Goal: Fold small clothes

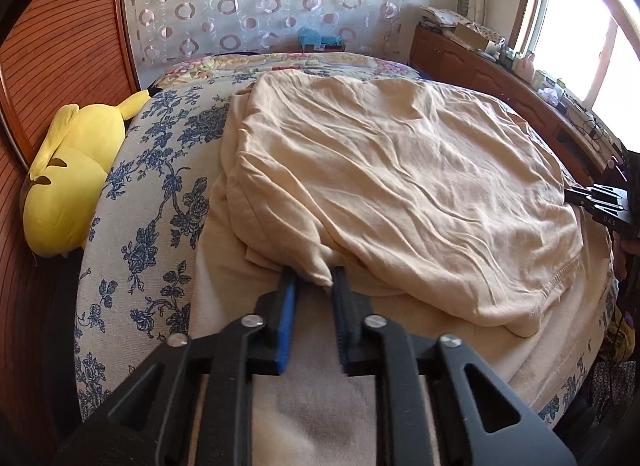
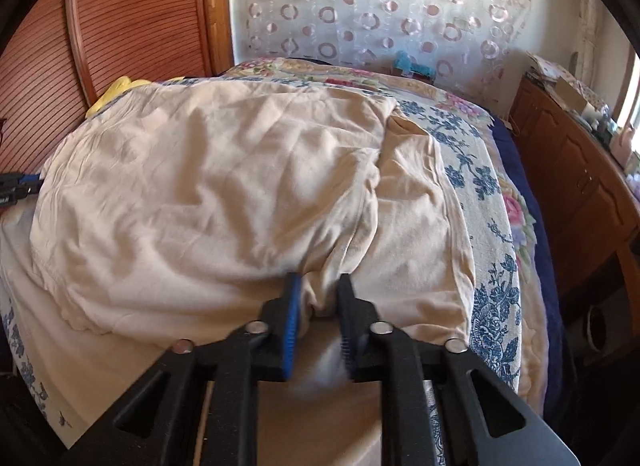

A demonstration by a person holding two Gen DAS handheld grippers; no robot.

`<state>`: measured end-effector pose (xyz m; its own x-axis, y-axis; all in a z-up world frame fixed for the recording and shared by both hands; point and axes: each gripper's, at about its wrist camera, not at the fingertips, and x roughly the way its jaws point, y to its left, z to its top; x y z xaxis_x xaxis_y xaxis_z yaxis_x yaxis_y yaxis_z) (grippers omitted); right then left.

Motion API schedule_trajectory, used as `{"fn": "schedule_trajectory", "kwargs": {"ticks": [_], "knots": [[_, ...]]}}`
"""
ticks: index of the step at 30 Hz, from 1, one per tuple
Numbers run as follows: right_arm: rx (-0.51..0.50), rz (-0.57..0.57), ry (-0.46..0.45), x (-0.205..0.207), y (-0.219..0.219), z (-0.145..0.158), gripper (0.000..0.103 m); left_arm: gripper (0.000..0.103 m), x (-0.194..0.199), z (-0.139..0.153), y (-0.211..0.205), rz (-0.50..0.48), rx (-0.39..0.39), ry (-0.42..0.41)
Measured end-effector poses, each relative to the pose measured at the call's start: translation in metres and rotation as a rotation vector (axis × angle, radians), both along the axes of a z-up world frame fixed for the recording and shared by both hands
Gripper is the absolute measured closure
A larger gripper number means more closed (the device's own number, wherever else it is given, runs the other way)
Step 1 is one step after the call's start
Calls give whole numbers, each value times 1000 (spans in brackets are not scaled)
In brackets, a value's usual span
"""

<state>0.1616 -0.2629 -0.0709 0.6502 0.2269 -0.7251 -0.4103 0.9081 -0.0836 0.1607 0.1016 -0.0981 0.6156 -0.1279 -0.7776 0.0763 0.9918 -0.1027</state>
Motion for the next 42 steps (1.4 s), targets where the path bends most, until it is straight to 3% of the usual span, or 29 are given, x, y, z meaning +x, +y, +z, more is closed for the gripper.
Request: {"fn": "schedule_trajectory", "kwargs": {"ticks": [4,12,19,27,33,42], "knots": [[-2,5,-20,-2,0,1,94,96,-2,6,-1,-12,-14,-26],[94,-2,-100,-22,-15,27,95,98,-26,40,9,7,-75,-158],[175,25,-123,-61,-28,44,95,98,-68,57,22,40,-124,-231],[215,43,-187,-94,-46,74,96,98,-87,75,38,65,-153,-291],[176,53,-186,-119,-54,77,95,98,-108,67,43,77,-159,-270],[180,13,-78,-139,-73,49,95,98,-121,27,45,101,-166,-159]]}}
